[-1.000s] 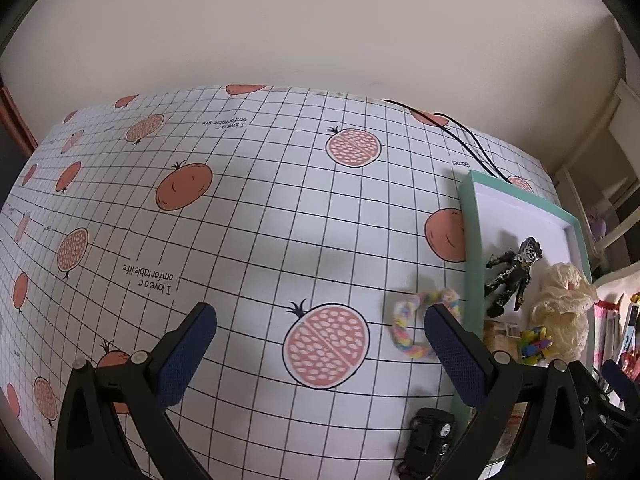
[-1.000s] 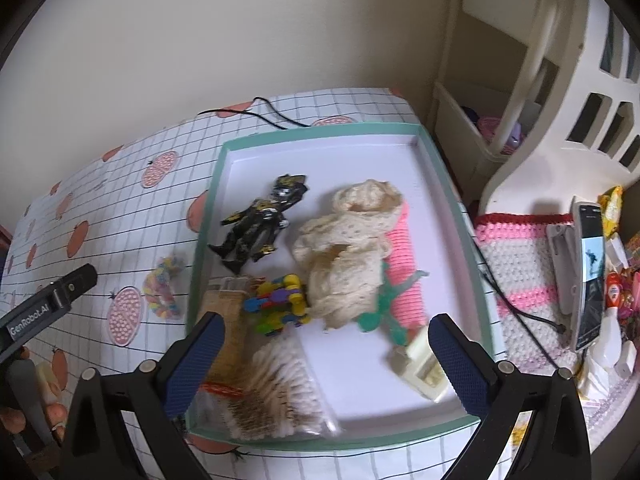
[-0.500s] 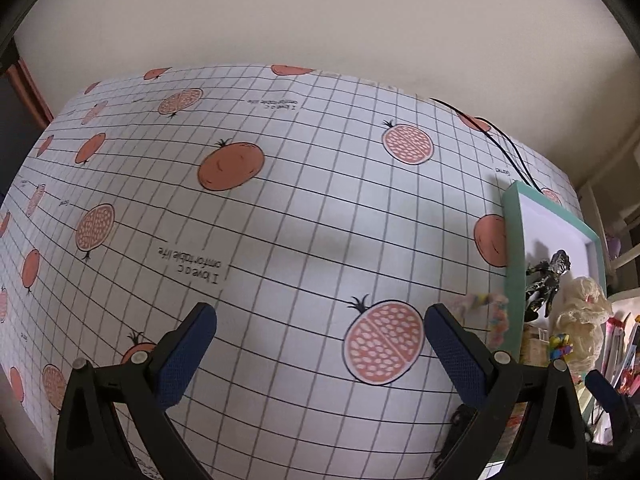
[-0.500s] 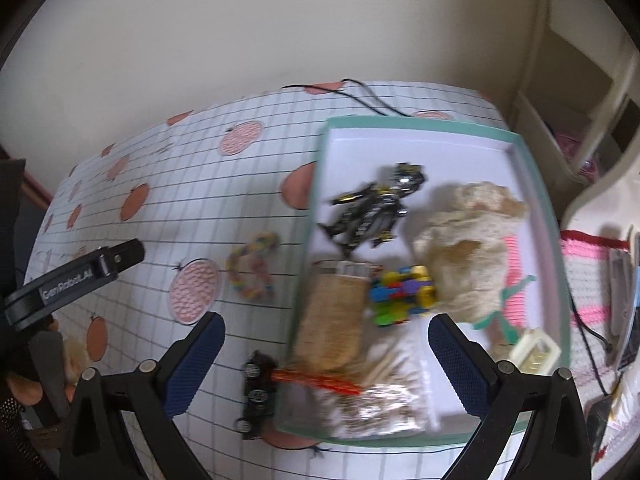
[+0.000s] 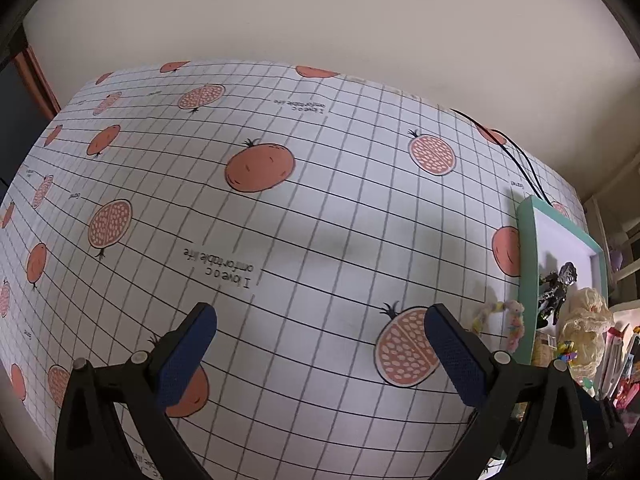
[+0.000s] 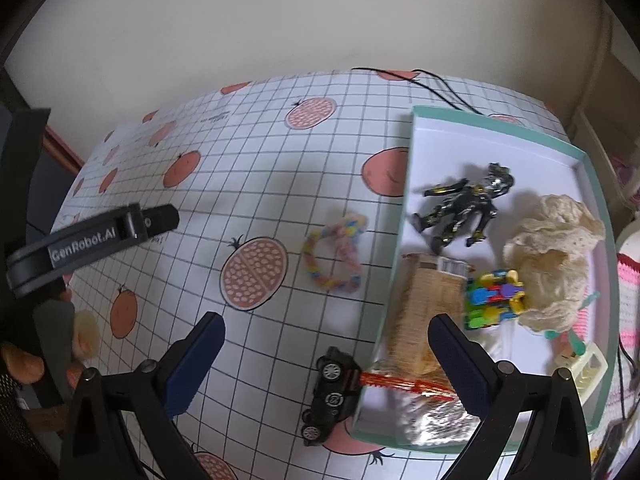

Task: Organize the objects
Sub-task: 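Withdraw both tools from the tray toward the rainbow ring and black car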

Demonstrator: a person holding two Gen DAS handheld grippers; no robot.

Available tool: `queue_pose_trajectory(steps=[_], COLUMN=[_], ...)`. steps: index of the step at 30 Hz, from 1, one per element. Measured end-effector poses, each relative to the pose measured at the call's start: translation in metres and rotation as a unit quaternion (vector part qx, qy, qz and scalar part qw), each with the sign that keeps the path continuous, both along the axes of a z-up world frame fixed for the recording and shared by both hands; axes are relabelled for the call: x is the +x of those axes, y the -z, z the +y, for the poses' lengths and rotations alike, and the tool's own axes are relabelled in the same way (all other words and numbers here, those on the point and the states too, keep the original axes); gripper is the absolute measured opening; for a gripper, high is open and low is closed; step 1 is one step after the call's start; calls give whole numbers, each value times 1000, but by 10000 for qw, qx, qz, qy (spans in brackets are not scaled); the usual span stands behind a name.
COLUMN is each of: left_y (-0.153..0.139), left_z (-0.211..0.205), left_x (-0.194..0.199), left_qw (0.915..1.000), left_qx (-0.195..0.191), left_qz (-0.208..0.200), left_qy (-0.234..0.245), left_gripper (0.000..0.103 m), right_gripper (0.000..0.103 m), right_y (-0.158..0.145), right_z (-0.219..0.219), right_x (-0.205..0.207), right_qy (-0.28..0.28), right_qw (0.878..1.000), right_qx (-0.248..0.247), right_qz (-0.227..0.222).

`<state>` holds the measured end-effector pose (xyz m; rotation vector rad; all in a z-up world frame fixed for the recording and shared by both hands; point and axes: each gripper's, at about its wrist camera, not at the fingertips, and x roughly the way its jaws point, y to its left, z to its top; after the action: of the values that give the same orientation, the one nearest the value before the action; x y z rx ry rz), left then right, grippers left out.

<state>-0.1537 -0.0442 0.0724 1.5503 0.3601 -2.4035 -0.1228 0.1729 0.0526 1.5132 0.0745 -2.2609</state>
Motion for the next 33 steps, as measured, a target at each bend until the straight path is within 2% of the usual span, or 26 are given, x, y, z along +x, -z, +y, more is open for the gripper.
queue_pose_trajectory(steps=[11, 16, 22, 33], left_y=[6, 6, 12, 16], left_z=[-9, -11, -13, -14], left_x=[3, 3, 3, 1], left_qw=[9998, 9998, 9995, 9992], left_qx=[156, 162, 263, 315], left_qz=[-77, -92, -169, -209], left_qy=[32, 50, 92, 147], left_gripper=[103, 103, 103, 103], right_gripper=[99, 94, 85, 81], right_y=[5, 8, 16, 25], right_z=[-11, -15, -17, -20], right_x=[9, 13, 15, 16], right_qy=[-341, -445, -463, -485], right_qw=[9992, 9985, 9977, 9960], right_qx=[8, 11, 90, 154], right_qz=[-195, -310, -494, -735])
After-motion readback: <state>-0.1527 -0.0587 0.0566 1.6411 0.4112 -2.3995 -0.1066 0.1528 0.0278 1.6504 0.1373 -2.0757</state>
